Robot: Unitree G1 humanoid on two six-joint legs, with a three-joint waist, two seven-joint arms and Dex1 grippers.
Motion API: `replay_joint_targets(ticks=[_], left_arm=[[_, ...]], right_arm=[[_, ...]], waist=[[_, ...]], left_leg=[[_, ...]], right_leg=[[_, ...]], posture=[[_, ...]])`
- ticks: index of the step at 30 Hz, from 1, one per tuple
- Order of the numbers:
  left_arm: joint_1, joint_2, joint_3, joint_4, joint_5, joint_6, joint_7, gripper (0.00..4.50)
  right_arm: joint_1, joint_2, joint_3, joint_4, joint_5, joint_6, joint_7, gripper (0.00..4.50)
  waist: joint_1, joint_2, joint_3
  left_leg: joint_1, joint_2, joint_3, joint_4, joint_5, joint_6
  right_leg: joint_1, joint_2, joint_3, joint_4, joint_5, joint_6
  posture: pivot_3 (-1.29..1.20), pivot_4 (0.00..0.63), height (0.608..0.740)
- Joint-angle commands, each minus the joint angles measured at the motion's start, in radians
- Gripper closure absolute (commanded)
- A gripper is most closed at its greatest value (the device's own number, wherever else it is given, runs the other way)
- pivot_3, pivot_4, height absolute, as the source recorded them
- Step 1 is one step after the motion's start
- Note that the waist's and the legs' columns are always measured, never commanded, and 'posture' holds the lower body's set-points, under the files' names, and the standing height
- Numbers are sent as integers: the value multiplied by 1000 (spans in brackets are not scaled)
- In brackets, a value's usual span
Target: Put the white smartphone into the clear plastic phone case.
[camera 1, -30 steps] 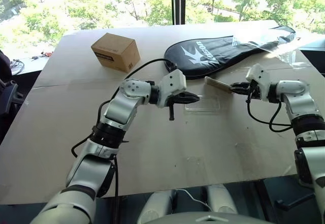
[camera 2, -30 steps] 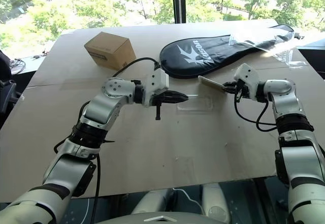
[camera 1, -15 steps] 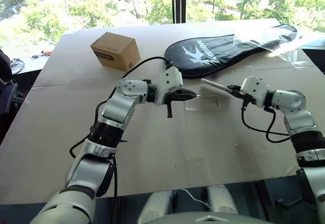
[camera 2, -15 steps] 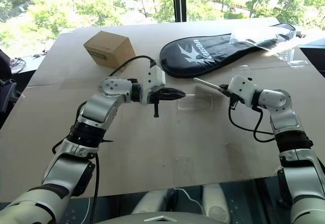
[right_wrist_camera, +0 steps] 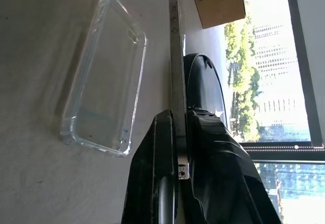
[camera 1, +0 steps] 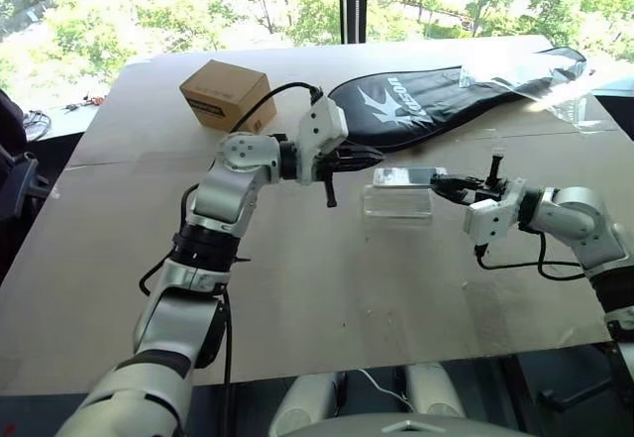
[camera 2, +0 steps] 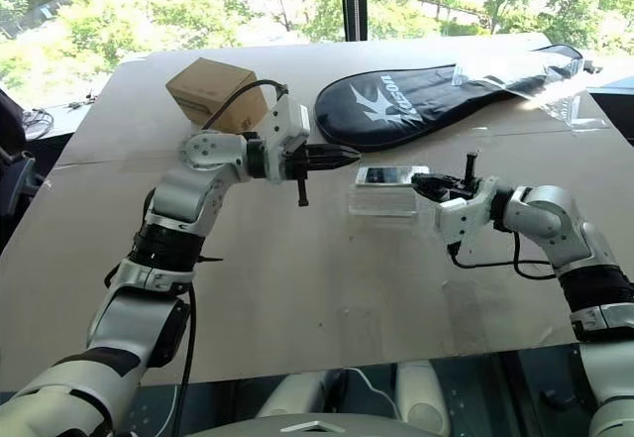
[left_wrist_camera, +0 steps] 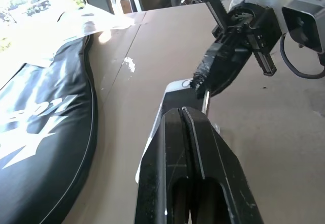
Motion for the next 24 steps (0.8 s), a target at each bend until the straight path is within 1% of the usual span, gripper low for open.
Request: replay_joint_targets(ticks=[1, 5, 9, 17, 20, 24], left_arm=[[-6, -7, -15, 26, 20, -34, -7, 4500], [-5, -31, -28, 76, 51, -63, 23, 4500], [20, -36, -57, 89, 87, -94, 20, 4500], [79, -87, -81, 121, 142, -130, 95, 4500], [85, -107, -83, 154, 160, -140, 119, 4500], [78, -120, -109, 268, 228, -230, 157, 4500]], right_arm=[[-12, -20, -13, 32, -120, -96, -174, 4439], [-30, -40, 14, 94, -281, -130, -337, 4439], [-51, -57, 65, 139, -407, -94, -463, 4439], [-76, -59, 140, 157, -494, -44, -605, 4439], [-84, -63, 171, 158, -510, -38, -629, 4439], [-83, -61, 199, 164, -498, -21, -625, 4439]], waist=[[-2, 0, 0], [0, 0, 0], [-4, 0, 0], [-4, 0, 0], [-4, 0, 0], [-4, 0, 0]], left_leg=[[0, 0, 0, 0, 0, 0], [0, 0, 0, 0, 0, 0], [0, 0, 1, 0, 0, 0], [3, 0, 4, -1, 0, 0], [3, 0, 4, -1, 0, 0], [4, 0, 5, -2, 0, 0]], right_leg=[[0, 0, 0, 0, 0, 0], [0, 1, 0, 0, 0, 0], [-1, 1, 2, 0, 0, 0], [0, 2, 6, 1, 0, 0], [0, 2, 6, 1, 0, 0], [0, 2, 8, 1, 0, 0]], posture=[[0, 150, 740], [0, 150, 740], [0, 150, 740], [0, 150, 740], [0, 150, 740], [0, 150, 740]])
